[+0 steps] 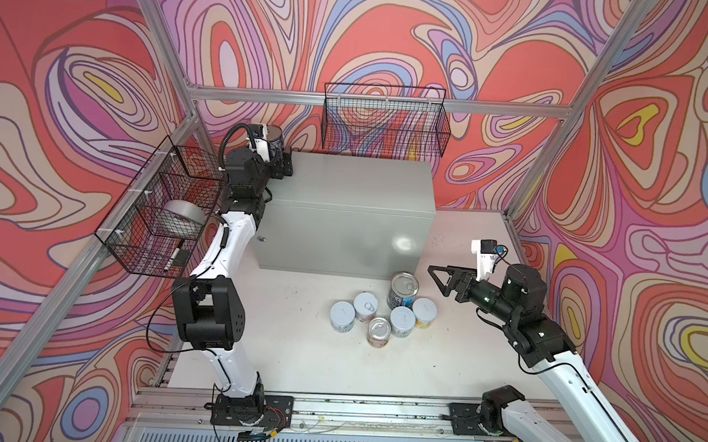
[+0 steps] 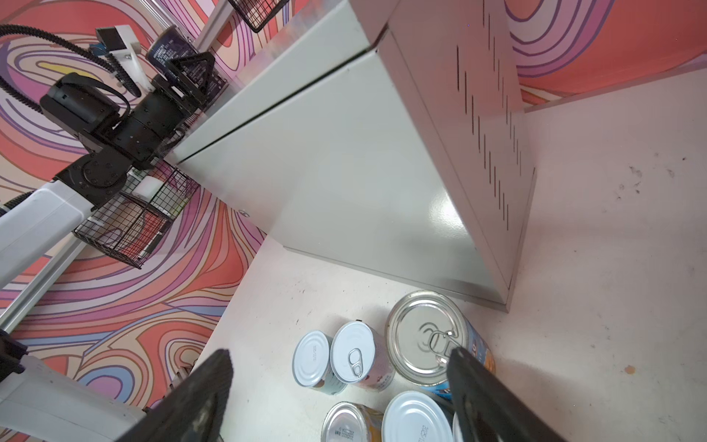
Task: Place and organize the canned foods onto the counter
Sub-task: 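Raise the dark-blue can with the left gripper over the grey cabinet top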
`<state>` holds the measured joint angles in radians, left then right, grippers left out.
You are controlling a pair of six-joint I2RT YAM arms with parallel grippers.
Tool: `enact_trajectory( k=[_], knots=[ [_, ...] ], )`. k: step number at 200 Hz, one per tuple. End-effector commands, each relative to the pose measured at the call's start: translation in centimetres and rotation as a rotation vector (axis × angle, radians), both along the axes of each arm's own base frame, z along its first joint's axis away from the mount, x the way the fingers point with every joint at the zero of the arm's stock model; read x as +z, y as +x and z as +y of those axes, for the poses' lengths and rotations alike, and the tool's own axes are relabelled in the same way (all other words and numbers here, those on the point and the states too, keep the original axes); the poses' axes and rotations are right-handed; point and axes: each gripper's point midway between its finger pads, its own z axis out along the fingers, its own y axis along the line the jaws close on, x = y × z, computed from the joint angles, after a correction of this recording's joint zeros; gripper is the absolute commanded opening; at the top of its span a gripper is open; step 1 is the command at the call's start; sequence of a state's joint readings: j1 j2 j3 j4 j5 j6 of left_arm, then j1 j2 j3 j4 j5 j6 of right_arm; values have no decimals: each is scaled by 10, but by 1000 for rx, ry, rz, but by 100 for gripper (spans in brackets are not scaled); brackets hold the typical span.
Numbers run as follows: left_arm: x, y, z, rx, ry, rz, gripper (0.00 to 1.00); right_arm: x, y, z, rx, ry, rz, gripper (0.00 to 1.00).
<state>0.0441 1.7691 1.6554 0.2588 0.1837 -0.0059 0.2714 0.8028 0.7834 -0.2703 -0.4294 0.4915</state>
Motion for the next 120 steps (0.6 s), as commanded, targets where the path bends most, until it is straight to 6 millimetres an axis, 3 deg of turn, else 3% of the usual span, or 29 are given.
enact_trajectory(
  k=[1, 94, 120],
  knots=[
    [36, -20, 1, 4, 43, -97, 100, -2, 0, -2, -13, -1, 22, 91],
    [83, -59, 29, 171, -32, -151, 100, -8, 0, -3, -25, -8, 44, 91],
    [86, -69, 17, 109, -15, -178, 100, -9, -3, -6, -35, -12, 46, 91]
  ],
)
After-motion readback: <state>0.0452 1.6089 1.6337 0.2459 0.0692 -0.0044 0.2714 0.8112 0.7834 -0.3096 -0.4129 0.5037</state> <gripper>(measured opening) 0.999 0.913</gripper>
